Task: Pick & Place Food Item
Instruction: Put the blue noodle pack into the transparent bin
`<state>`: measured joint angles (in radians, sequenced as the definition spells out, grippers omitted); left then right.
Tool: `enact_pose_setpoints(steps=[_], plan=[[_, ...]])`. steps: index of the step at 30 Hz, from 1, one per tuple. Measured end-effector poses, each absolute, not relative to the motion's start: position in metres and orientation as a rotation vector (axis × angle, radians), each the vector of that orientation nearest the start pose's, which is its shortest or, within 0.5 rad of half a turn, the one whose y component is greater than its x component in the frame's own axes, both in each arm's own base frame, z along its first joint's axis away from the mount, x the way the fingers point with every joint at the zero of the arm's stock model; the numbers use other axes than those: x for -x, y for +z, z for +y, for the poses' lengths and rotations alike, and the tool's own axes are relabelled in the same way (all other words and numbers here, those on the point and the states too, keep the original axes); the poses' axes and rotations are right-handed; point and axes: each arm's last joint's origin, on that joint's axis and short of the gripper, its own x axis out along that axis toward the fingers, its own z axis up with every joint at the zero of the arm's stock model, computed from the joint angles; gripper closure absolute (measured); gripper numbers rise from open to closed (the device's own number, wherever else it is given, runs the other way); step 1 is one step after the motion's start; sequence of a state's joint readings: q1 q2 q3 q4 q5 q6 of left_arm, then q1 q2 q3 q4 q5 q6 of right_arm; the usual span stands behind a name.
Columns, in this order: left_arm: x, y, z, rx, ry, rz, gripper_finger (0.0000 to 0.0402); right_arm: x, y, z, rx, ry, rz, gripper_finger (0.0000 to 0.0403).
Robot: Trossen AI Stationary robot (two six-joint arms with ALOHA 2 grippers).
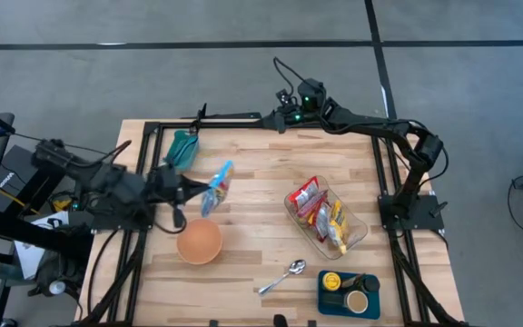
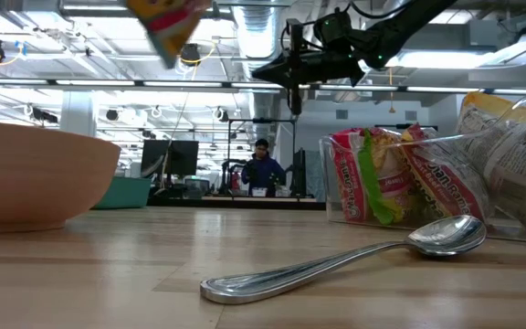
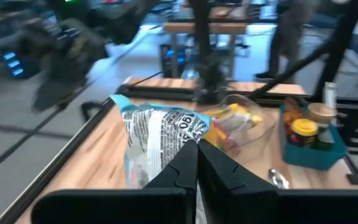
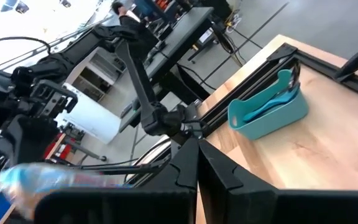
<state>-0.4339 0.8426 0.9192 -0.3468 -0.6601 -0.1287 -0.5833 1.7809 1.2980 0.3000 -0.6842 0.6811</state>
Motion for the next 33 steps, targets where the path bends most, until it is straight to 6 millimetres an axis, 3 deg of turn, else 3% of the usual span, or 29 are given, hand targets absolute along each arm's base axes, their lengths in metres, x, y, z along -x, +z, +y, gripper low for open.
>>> enact_pose_setpoints(steps=[5,9,20,33], plan=[[-0.191,0.356,-0.041,-0.072,0.099,0.185,0.0401,-0.352,0.288,-0.210,-0.783,0.063,0.175,0.0403],[-0.207,0.352,-0.024,-0.051,0.012,0.188,0.0401,-0.351,0.303,-0.216,-0.749,0.083,0.137,0.0403],[-0.229,0.338,0.024,0.037,-0.198,0.234,0.0401,-0.342,0.342,-0.233,-0.681,0.202,0.083,0.0403],[-0.259,0.316,0.073,0.114,-0.298,0.206,0.0401,-0.343,0.389,-0.225,-0.607,0.361,0.039,0.0403]])
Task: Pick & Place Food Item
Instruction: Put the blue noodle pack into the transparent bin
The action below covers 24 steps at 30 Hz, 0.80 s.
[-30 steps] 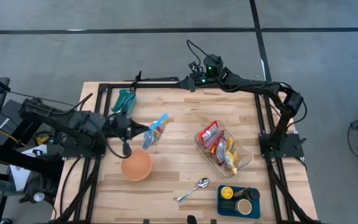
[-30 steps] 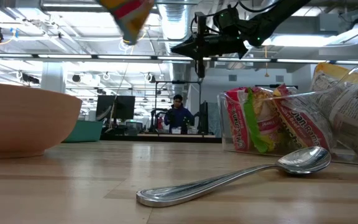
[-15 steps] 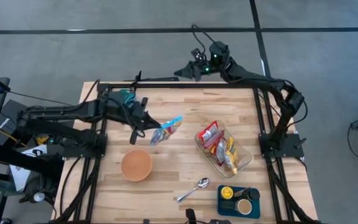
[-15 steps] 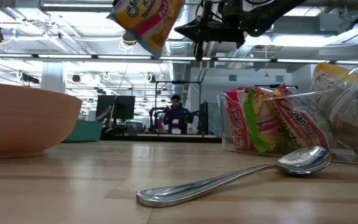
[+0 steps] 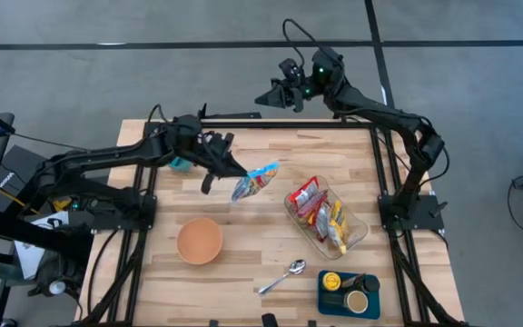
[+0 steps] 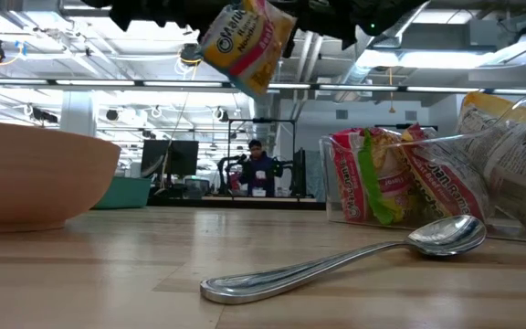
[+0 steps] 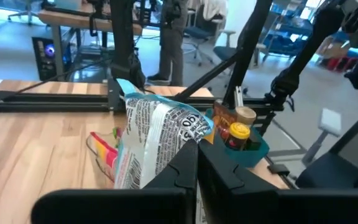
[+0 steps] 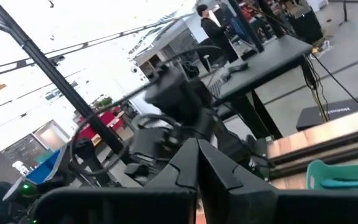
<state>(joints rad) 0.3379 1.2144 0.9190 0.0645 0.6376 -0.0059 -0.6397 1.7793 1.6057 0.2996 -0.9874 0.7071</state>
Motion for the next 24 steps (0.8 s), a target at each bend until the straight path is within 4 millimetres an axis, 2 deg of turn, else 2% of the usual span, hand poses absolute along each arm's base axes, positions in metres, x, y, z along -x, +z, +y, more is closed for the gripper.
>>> enact_pose_setpoints(steps=[8,11,19,24], plan=[[-0.266,0.310,0.079,0.148,-0.319,0.199,0.0401,-0.340,0.392,-0.230,-0.598,0.308,0.011,0.0403],[-0.265,0.311,0.079,0.148,-0.319,0.200,0.0401,-0.330,0.396,-0.235,-0.611,0.218,0.012,0.0403],[-0.265,0.312,0.079,0.145,-0.320,0.195,0.0401,-0.267,0.424,-0.230,-0.406,-0.312,0.096,0.0403],[-0.265,0.312,0.079,0.146,-0.319,0.195,0.0401,-0.225,0.437,-0.211,-0.375,-0.421,0.225,0.0403]])
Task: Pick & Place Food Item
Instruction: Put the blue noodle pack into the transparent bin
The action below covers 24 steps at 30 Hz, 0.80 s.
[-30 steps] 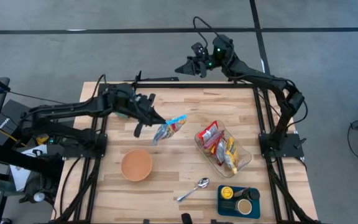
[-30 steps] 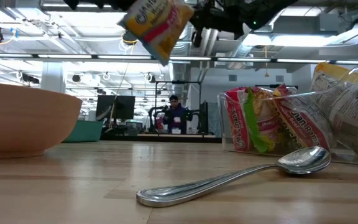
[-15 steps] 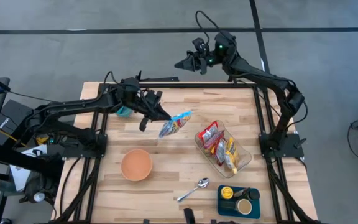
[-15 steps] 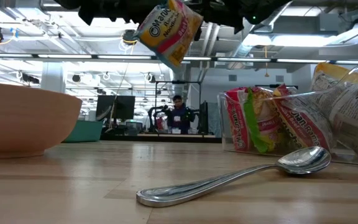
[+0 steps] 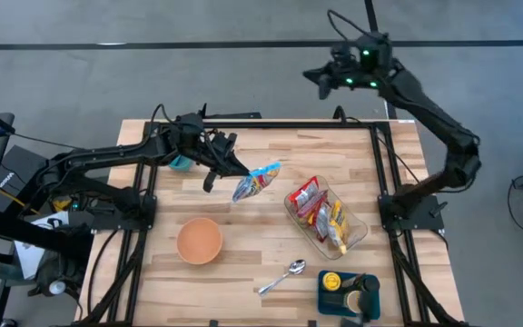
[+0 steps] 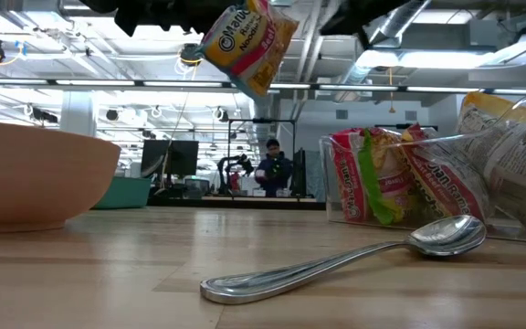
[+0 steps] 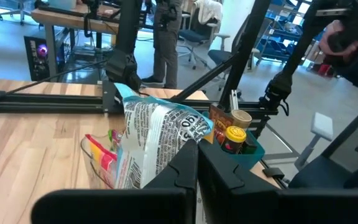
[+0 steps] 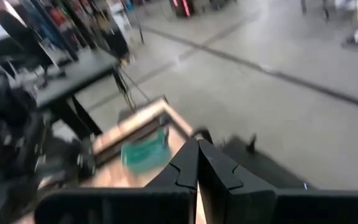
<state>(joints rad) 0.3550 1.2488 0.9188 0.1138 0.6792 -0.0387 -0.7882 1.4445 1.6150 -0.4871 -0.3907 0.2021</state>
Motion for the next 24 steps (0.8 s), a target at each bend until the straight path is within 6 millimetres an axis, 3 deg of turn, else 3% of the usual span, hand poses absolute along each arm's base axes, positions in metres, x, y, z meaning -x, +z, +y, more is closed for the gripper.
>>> enact_pose_setpoints(steps=[5,11,16,24], plan=[[-0.266,0.312,0.075,0.145,-0.333,0.197,0.0401,-0.197,0.440,-0.180,-0.412,-0.415,0.371,0.0403],[-0.270,0.312,0.062,0.141,-0.392,0.201,0.0401,-0.186,0.438,-0.141,-0.467,-0.337,0.517,0.0403],[-0.272,0.311,0.051,0.126,-0.434,0.202,0.0401,-0.200,0.435,-0.110,-0.416,-0.215,0.598,0.0403],[-0.276,0.309,0.037,0.127,-0.489,0.217,0.0401,-0.244,0.421,-0.070,-0.342,-0.031,0.681,0.0403]])
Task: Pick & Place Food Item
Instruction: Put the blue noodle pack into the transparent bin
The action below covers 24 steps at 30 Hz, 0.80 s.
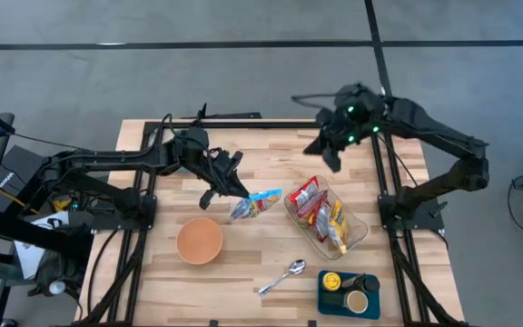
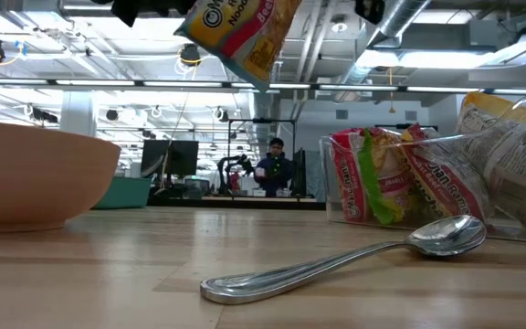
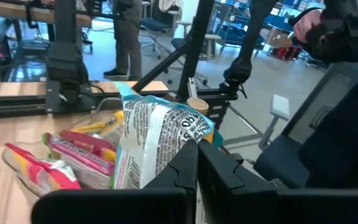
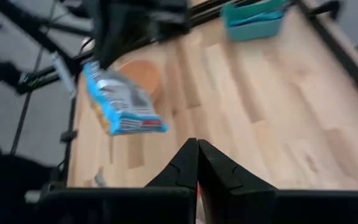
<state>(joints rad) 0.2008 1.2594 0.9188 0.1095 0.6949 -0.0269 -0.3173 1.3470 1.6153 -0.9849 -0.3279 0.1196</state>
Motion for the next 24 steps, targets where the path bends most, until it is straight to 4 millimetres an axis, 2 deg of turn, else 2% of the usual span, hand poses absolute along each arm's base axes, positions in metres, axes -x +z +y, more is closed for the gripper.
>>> enact_pose_setpoints(steps=[11,18,24], plan=[[-0.275,0.307,0.032,0.156,-0.570,0.241,0.0401,-0.295,0.385,-0.034,-0.233,0.167,0.833,0.0403],[-0.275,0.307,0.032,0.159,-0.570,0.241,0.0401,-0.313,0.372,-0.031,-0.247,0.178,0.855,0.0403],[-0.275,0.307,0.032,0.159,-0.569,0.241,0.0401,-0.318,0.376,-0.032,-0.258,0.172,0.791,0.0385]])
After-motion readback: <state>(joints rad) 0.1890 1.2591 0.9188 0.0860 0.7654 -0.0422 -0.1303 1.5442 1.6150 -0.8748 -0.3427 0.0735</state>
